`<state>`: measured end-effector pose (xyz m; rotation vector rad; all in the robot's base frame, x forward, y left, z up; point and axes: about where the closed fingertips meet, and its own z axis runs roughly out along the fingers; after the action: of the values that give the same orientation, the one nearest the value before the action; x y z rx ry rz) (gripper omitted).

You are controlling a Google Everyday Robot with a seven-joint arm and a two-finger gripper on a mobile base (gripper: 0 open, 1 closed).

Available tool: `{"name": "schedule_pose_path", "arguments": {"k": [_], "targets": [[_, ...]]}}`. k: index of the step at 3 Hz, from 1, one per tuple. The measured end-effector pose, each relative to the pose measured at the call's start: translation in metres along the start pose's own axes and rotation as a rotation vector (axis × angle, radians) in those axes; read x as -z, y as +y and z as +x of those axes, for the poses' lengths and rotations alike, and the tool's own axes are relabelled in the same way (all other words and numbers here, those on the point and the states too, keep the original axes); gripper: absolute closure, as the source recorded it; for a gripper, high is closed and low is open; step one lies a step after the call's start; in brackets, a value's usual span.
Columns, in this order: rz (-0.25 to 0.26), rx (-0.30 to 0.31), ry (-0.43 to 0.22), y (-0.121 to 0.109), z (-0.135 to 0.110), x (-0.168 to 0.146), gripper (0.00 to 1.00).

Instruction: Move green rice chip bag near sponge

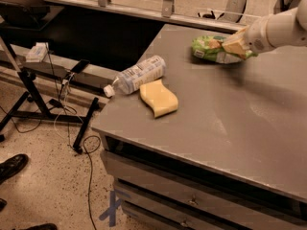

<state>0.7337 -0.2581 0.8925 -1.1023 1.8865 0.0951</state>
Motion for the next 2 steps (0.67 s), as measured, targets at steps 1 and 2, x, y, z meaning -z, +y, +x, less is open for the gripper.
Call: {"name": "schedule_pose_path", "arguments": {"k": [1, 2], "targets": [[-0.036, 0.070, 0.039, 0.026, 0.000, 0.044, 1.00], [-0.092, 0.090, 0.083, 0.065, 0.010, 0.089, 1.00]]}}
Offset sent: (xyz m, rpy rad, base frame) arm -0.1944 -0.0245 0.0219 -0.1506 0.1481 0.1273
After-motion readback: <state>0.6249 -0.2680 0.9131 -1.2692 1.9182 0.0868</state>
